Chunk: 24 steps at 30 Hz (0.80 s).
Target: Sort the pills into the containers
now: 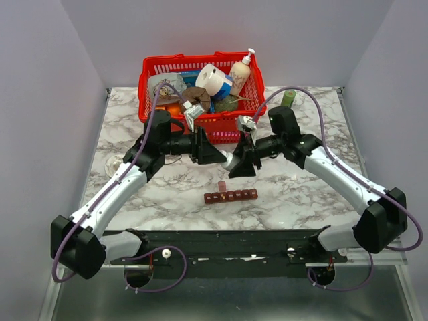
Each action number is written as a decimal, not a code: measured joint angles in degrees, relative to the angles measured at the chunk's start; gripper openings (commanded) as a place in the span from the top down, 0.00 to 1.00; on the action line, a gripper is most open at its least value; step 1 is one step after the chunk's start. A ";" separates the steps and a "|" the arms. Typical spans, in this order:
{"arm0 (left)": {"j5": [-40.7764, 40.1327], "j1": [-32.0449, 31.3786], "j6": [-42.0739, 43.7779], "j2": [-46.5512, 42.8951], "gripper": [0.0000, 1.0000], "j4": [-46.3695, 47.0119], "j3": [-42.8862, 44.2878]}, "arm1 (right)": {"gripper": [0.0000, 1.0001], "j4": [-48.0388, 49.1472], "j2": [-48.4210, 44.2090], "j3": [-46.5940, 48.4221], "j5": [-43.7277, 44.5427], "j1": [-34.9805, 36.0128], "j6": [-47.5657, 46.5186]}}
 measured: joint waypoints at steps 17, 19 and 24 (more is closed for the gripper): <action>4.02 2.93 13.33 -2.58 0.01 -5.86 2.91 | 0.91 9.33 2.16 -1.22 -13.00 1.38 11.72; 3.96 4.33 10.67 -3.87 0.01 -3.34 1.90 | 0.91 8.92 1.77 -1.18 -12.24 1.36 10.23; 1.60 8.96 -0.68 -8.11 0.01 3.17 -2.29 | 0.91 3.39 0.46 0.26 -5.01 1.38 2.03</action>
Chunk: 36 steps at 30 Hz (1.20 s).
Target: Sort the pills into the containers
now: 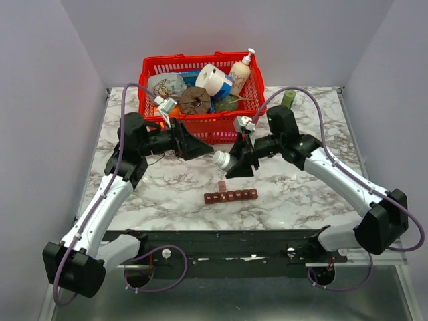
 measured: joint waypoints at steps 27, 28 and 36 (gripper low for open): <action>-16.65 -5.90 -18.12 5.05 0.27 -4.31 -0.85 | 0.91 -5.68 -3.89 2.43 31.47 5.60 -23.21; -16.65 -5.95 -18.14 5.05 0.27 -4.11 -0.85 | 0.91 -5.77 -3.89 2.43 31.52 5.66 -23.21; -15.91 -6.01 -18.58 5.53 0.27 -2.97 -0.85 | 0.91 -5.75 -3.87 2.43 31.39 5.70 -22.60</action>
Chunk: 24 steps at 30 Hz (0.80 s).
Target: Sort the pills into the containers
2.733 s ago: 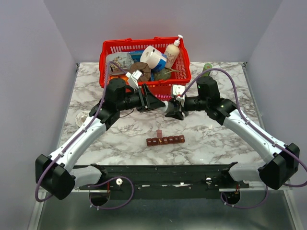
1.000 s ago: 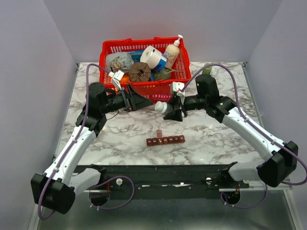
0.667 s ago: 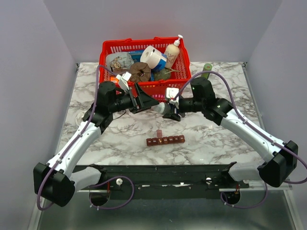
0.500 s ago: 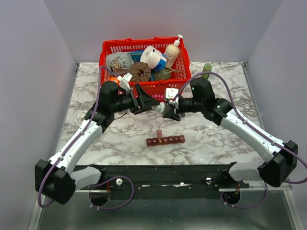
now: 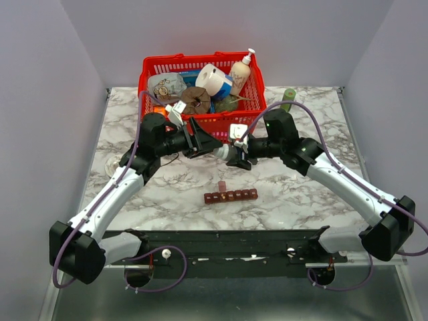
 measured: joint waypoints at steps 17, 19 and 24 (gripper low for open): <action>3.17 0.00 -1.18 0.92 0.41 2.47 -0.04 | 0.91 0.28 1.38 0.26 -3.41 0.11 5.73; 3.45 0.00 -1.16 0.92 0.33 2.49 -0.07 | 0.91 0.33 1.73 0.35 -3.80 0.09 6.58; 4.33 0.00 -0.81 0.90 0.10 3.21 -0.17 | 0.91 0.33 2.51 0.35 -4.96 0.07 8.44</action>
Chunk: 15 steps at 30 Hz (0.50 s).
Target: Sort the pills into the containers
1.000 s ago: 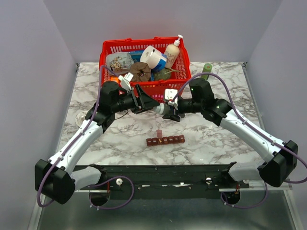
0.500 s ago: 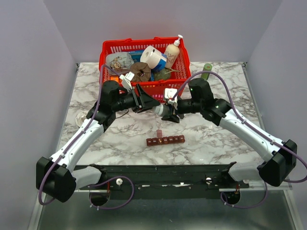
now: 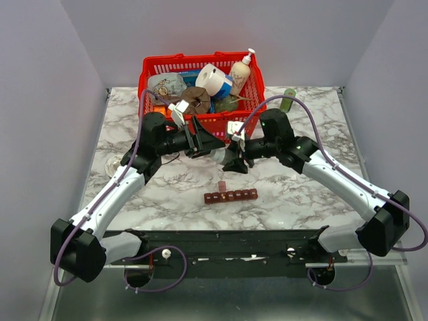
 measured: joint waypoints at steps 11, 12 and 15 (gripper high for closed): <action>-0.68 0.00 2.43 -0.70 0.11 -1.79 0.04 | 0.91 0.76 0.07 0.09 -1.46 -0.85 1.95; -1.01 0.00 2.89 -0.81 0.11 -2.62 0.04 | 0.91 0.81 0.07 0.09 -1.44 -0.92 2.01; -1.84 0.00 3.91 -0.92 0.13 -4.31 0.11 | 0.91 0.87 0.07 0.09 -1.42 -0.96 2.16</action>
